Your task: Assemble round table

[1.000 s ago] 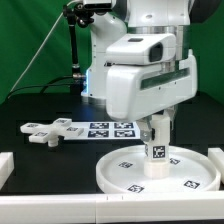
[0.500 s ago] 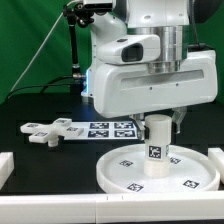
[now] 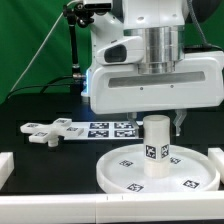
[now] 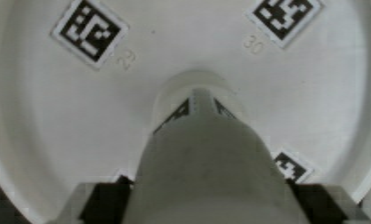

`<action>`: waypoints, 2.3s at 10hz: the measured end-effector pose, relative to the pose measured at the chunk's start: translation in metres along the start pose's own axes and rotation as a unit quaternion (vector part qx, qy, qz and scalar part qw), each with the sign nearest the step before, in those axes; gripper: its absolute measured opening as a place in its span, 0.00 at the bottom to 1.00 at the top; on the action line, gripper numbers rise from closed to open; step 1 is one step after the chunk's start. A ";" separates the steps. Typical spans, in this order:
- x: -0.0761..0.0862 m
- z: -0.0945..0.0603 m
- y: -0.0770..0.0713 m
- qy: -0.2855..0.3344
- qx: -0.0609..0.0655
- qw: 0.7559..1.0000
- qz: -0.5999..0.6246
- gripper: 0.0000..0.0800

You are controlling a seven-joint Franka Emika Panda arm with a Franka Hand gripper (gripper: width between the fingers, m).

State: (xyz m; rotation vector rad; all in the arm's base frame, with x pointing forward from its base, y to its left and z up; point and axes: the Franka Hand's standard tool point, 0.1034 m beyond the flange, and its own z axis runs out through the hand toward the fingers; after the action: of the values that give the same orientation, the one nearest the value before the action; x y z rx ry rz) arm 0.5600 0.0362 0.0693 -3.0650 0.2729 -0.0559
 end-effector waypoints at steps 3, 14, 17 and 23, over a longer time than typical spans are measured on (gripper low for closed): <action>-0.001 0.001 0.000 0.000 0.006 0.990 0.140 0.51; -0.003 0.002 -0.005 -0.028 0.041 0.835 0.548 0.51; -0.003 0.002 -0.006 -0.043 0.049 0.754 0.654 0.51; -0.002 0.003 -0.006 -0.036 0.053 0.819 0.571 0.81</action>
Offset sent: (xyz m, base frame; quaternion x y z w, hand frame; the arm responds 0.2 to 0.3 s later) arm 0.0000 0.0000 0.0000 0.0000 0.0000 0.1938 0.9810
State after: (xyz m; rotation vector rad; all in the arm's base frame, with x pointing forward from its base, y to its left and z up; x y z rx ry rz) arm 0.5587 0.0426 0.0670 -2.2659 1.8958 0.1021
